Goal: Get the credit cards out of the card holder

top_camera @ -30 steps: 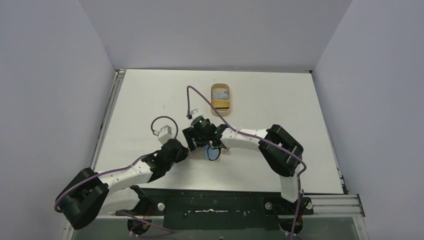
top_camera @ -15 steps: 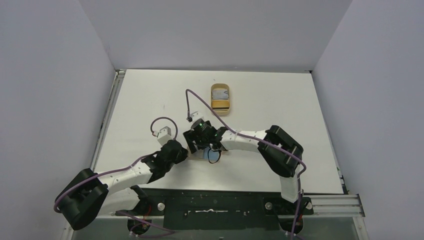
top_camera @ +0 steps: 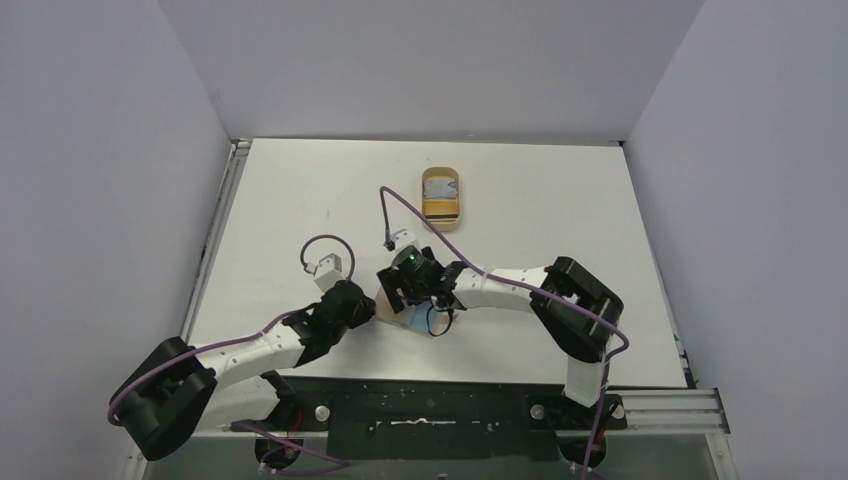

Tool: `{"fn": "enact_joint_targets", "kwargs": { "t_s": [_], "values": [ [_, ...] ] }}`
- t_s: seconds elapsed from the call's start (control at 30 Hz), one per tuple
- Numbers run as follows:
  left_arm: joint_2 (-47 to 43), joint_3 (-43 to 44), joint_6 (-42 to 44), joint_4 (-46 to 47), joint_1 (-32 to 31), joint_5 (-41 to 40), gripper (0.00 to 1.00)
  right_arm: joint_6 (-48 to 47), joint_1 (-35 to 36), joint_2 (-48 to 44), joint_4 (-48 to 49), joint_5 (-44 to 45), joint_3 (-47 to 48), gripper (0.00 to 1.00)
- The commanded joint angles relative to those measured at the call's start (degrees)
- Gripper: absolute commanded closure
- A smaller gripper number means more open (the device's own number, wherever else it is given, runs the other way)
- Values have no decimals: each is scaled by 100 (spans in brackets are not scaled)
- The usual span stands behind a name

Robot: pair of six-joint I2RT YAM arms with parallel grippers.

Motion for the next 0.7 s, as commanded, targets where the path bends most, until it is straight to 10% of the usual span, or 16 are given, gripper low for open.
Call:
{"fn": "enact_joint_targets", "kwargs": {
  "t_s": [0.0,0.67],
  "values": [
    [-116,28,-28,308,3,-295,100,-164,33,-361,-298,349,-127,20],
    [-5,11,-84,339,17,-400,100,-301,-46,-1655,-1340,793,-306,19]
  ]
}}
